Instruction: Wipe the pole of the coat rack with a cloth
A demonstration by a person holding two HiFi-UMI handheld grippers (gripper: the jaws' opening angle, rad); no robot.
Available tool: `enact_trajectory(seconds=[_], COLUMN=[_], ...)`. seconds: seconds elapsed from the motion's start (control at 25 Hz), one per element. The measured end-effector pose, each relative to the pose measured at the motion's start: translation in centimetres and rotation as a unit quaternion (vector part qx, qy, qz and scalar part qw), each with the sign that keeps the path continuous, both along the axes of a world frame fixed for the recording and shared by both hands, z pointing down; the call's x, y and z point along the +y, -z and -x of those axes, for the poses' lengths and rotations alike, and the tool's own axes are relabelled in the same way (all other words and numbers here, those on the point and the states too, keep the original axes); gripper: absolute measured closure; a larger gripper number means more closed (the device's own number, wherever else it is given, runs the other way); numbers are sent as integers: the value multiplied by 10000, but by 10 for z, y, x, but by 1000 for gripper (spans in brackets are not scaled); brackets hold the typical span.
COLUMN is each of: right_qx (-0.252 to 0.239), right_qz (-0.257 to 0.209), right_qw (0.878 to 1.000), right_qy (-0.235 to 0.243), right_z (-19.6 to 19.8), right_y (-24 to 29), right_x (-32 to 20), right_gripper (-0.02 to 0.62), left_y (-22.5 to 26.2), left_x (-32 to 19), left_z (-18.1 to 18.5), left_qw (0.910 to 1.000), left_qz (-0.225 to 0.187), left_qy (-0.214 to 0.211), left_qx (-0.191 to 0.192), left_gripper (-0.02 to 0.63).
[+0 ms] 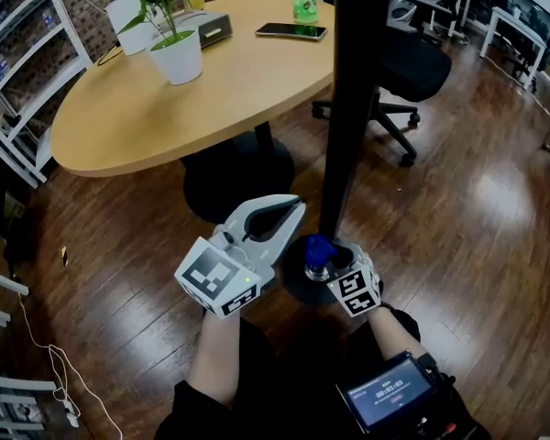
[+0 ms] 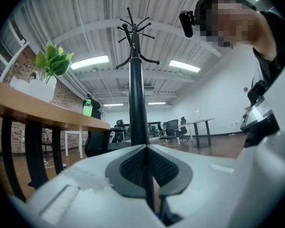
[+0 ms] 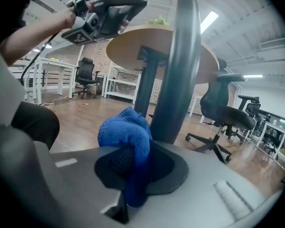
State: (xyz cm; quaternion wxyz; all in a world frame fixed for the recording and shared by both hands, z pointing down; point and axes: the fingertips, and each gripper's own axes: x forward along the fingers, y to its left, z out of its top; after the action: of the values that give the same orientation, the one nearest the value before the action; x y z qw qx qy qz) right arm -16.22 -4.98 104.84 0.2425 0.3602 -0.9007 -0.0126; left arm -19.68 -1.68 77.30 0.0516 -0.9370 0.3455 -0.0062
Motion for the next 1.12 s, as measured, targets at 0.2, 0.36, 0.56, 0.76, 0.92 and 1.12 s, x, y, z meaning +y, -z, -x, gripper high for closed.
enact_trajectory(seconds=[0.2, 0.36, 0.56, 0.76, 0.92, 1.12], right_qx=[-162, -561, -1414, -1616, -1712, -1924], right_qz=[-159, -695, -1755, -2671, -3051, -3644], right_qw=[9997, 9959, 9741, 9492, 9361, 9109], right_qy=[-114, 138, 169, 406, 371, 211], right_z=[-13, -7, -5, -8, -14, -30], right_y=[30, 105, 242, 349, 409, 488], right_x=[-4, -4, -3, -2, -1, 0], right_gripper=[545, 545, 545, 545, 545, 545], left_y=[-22, -17, 3, 33, 59, 88], left_x=[2, 4, 9, 18, 26, 29], left_z=[-5, -8, -6, -6, -8, -11], left_qw=[9998, 9999, 9999, 9995, 9985, 9970], left_qz=[173, 138, -41, -296, -499, -711], left_qy=[10, 29, 14, -50, -142, -242], left_qx=[-68, -73, -128, -88, -150, -183], left_gripper=[606, 606, 606, 606, 606, 606])
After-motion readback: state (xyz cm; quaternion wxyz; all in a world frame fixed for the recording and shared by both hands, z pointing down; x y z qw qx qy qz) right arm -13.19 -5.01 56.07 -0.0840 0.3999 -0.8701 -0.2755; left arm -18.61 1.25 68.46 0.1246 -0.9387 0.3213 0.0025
